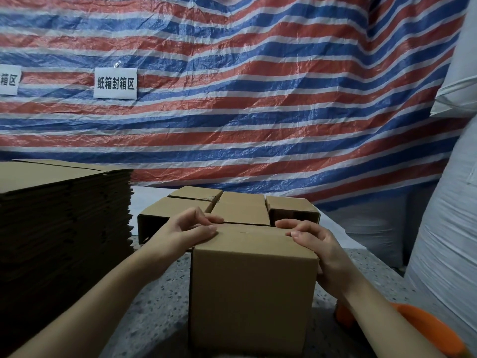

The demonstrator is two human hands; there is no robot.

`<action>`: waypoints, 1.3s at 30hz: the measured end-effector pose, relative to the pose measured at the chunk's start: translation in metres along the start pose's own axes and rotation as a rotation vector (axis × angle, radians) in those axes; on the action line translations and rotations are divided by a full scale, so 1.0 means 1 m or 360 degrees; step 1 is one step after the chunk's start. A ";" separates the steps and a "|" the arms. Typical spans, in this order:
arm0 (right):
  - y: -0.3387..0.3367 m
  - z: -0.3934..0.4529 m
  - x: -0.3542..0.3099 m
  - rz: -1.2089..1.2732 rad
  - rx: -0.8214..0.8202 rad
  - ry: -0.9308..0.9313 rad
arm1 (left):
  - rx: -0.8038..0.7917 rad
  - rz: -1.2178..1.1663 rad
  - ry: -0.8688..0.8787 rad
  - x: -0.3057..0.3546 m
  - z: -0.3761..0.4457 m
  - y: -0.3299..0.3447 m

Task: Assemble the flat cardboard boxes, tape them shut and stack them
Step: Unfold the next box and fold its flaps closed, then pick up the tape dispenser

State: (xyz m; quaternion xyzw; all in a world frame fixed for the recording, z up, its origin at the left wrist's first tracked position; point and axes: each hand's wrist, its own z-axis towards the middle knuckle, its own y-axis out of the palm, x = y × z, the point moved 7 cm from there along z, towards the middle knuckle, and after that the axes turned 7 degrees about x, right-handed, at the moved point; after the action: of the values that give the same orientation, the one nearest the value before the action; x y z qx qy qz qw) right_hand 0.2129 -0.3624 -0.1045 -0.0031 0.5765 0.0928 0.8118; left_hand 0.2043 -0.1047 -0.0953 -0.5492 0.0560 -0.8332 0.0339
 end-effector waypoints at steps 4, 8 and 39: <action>0.001 0.000 0.000 -0.0041 -0.0003 -0.0010 | -0.0049 0.0112 -0.0021 0.002 -0.001 0.002; 0.000 0.001 0.002 -0.0091 0.0007 0.0002 | -0.0019 0.0472 -0.0116 0.022 -0.006 0.005; 0.049 -0.033 -0.039 -0.2103 -0.0534 -0.0012 | -0.0226 0.2282 0.0623 0.044 -0.038 0.101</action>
State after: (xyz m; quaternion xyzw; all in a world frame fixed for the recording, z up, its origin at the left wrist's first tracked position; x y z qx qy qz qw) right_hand 0.1624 -0.3240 -0.0738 -0.4801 0.4286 -0.3341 0.6886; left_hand 0.1511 -0.2084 -0.0832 -0.2205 0.4591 -0.6835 0.5229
